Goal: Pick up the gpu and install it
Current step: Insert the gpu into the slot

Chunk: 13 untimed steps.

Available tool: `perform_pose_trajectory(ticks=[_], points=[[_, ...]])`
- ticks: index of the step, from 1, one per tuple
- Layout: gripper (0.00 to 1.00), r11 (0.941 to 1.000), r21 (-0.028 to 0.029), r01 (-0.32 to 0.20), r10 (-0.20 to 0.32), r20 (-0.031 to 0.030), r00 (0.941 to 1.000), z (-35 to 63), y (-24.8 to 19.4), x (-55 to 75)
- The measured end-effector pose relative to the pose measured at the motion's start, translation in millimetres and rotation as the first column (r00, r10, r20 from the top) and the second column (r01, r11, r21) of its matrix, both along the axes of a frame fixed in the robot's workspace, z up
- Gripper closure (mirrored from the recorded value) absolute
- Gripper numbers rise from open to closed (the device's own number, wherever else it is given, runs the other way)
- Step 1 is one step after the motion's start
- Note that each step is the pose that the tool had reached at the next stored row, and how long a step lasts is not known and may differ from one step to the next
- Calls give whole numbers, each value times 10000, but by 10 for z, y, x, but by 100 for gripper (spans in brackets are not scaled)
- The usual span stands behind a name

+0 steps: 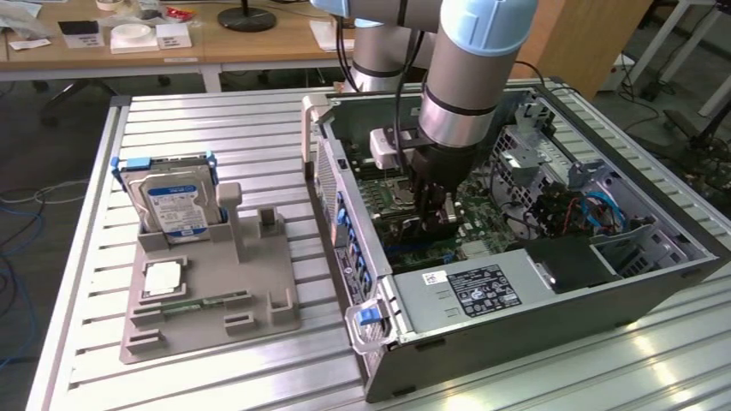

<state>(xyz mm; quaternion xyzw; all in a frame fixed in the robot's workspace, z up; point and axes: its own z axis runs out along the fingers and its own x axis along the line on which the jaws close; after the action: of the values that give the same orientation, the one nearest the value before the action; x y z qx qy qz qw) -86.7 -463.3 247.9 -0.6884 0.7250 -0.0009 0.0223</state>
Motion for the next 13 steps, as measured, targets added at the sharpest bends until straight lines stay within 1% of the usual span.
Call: perform_pose_trajectory(ticks=[7,9,11,13], points=[[73,10000,-43,0,0,-1,10000,9,0,0],[73,10000,-79,1,-1,-2,10000,8,1,0],[73,9999,-126,1,-1,-3,10000,9,0,0],[73,9999,-127,0,0,-4,10000,8,1,0]])
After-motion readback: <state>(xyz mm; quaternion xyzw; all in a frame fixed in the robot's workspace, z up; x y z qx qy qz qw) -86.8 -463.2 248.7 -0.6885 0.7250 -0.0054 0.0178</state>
